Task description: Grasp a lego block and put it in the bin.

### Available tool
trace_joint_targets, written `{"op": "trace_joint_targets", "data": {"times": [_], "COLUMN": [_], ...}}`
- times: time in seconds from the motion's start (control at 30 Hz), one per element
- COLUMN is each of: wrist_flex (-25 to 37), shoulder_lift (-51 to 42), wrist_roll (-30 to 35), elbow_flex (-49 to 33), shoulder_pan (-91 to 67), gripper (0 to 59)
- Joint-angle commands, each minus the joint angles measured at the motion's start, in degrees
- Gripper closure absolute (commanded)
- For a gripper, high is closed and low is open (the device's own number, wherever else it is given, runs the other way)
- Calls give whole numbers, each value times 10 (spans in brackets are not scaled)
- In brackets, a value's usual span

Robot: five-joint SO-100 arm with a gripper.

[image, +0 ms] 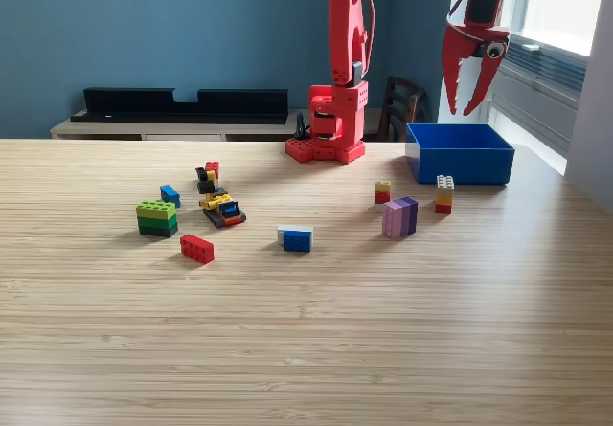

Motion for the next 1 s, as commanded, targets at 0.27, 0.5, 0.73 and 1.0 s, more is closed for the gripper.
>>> {"op": "trace_joint_targets", "data": {"times": [0.27,0.5,0.73,1.0], "wrist_flex": [0,-29,-90,-113], "shoulder_lift": [42,39,44,39], "wrist_roll": [-35,-83,-100,-95], "elbow_flex": [-51,-47,34,56], "shoulder_pan": [473,660,696,695], "gripper": [585,585,585,585]}}
